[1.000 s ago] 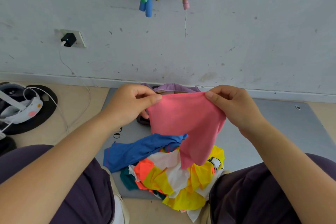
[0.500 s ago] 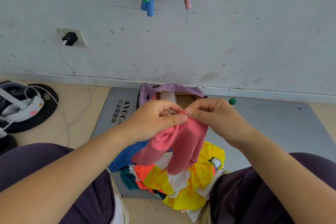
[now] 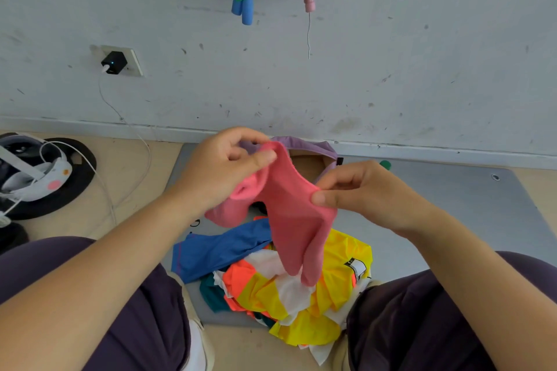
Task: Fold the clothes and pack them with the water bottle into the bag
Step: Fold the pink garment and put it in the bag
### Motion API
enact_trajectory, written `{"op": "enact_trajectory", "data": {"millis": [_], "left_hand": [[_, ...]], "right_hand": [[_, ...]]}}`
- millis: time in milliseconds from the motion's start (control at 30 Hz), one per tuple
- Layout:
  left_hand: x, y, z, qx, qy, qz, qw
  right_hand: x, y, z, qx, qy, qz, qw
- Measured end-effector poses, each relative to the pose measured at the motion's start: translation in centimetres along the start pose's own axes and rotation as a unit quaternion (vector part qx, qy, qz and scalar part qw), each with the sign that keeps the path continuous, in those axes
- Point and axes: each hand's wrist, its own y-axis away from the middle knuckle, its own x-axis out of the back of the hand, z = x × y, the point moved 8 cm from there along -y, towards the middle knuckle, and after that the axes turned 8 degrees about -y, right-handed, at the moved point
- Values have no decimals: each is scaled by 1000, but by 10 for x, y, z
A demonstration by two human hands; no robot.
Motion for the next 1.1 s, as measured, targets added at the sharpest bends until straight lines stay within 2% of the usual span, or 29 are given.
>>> {"op": "enact_trajectory", "data": {"millis": [100, 167, 300, 467, 567, 600, 633, 733, 767, 800, 867, 967, 1100], "left_hand": [[-44, 18, 5, -13, 23, -211, 977], [-61, 27, 8, -33, 6, -255, 966], [-47, 17, 7, -41, -34, -156, 986], [-3, 0, -1, -10, 44, 35, 998], [6, -2, -3, 9, 55, 89, 995], [4, -2, -4, 13, 49, 75, 996], [-3, -1, -2, 13, 43, 30, 999], [-43, 14, 0, 11, 34, -197, 980], [-53, 20, 1, 6, 23, -241, 970], [-56, 23, 2, -8, 2, -248, 969], [-52, 20, 4, -21, -24, -202, 979], [-35, 12, 3, -9, 11, -119, 993], [-3, 0, -4, 13, 47, 33, 998]], "right_hand": [[-9, 0, -4, 22, -59, -3, 998], [-15, 0, -6, 34, -64, -13, 997], [-11, -3, -2, 18, -48, 4, 999], [-10, -2, 5, -23, 7, -27, 999], [-10, -2, 6, -19, 27, -30, 999], [-11, -2, 6, -13, 14, -29, 999], [-12, -2, 5, -6, -4, -26, 1000], [-15, -3, 2, 17, -66, -20, 997], [-15, -4, 1, 23, -87, -20, 996], [-15, -4, 0, 27, -102, -19, 994], [-13, -4, -1, 27, -112, -12, 993], [-12, -4, 3, 1, -93, -22, 995], [-13, -3, 9, -26, -48, -32, 998]]}}
